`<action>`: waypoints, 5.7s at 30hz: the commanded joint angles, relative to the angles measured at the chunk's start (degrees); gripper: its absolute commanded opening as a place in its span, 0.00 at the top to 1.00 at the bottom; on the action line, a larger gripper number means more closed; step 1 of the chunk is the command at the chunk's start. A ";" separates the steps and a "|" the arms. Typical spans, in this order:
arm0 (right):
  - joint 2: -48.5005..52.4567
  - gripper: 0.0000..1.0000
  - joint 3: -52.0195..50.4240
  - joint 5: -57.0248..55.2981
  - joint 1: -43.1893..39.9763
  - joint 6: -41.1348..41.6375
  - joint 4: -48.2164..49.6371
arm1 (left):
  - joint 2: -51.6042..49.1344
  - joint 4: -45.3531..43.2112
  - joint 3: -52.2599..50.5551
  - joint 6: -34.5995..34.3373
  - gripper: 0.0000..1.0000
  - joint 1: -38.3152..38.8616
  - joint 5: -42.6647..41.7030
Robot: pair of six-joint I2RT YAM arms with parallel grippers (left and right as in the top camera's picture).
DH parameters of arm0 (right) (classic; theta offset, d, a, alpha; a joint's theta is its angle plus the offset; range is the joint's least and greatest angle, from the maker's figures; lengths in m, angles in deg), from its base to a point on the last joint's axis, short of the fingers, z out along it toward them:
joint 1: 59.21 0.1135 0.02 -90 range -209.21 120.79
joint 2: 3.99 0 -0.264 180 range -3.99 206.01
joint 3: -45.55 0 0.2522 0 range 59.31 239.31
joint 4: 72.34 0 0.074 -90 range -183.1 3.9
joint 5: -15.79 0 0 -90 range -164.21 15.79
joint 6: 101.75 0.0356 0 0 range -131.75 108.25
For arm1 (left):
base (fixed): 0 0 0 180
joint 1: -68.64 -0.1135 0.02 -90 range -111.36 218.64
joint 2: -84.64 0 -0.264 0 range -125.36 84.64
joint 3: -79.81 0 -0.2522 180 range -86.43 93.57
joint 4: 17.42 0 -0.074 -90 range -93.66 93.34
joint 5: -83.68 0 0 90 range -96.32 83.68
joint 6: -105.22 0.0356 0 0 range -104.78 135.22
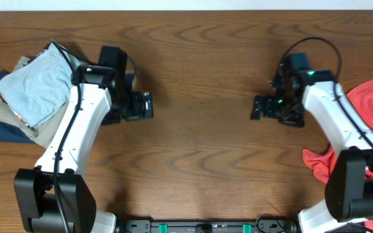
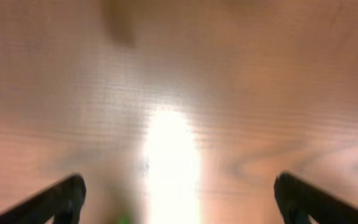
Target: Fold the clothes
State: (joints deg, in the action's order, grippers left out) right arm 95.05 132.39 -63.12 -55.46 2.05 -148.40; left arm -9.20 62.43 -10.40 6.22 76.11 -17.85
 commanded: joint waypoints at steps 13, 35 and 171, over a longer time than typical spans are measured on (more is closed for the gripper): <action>-24.02 0.01 -6.67 -7.41 -3.32 -1.20 0.74 | 22.10 1.97 -8.48 -2.82 0.02 0.04 5.68; -68.28 0.01 -27.58 -10.45 -3.32 -0.59 7.41 | 76.78 -12.57 -26.16 -5.25 0.02 0.13 10.97; -98.77 0.01 -72.76 -11.69 -0.68 -16.46 58.12 | 82.95 -26.12 -41.29 -3.21 0.02 0.11 11.06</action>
State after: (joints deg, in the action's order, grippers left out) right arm -3.32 59.69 -75.08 -56.59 -13.73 -90.09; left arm 71.10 38.49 -48.74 1.94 76.20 -7.40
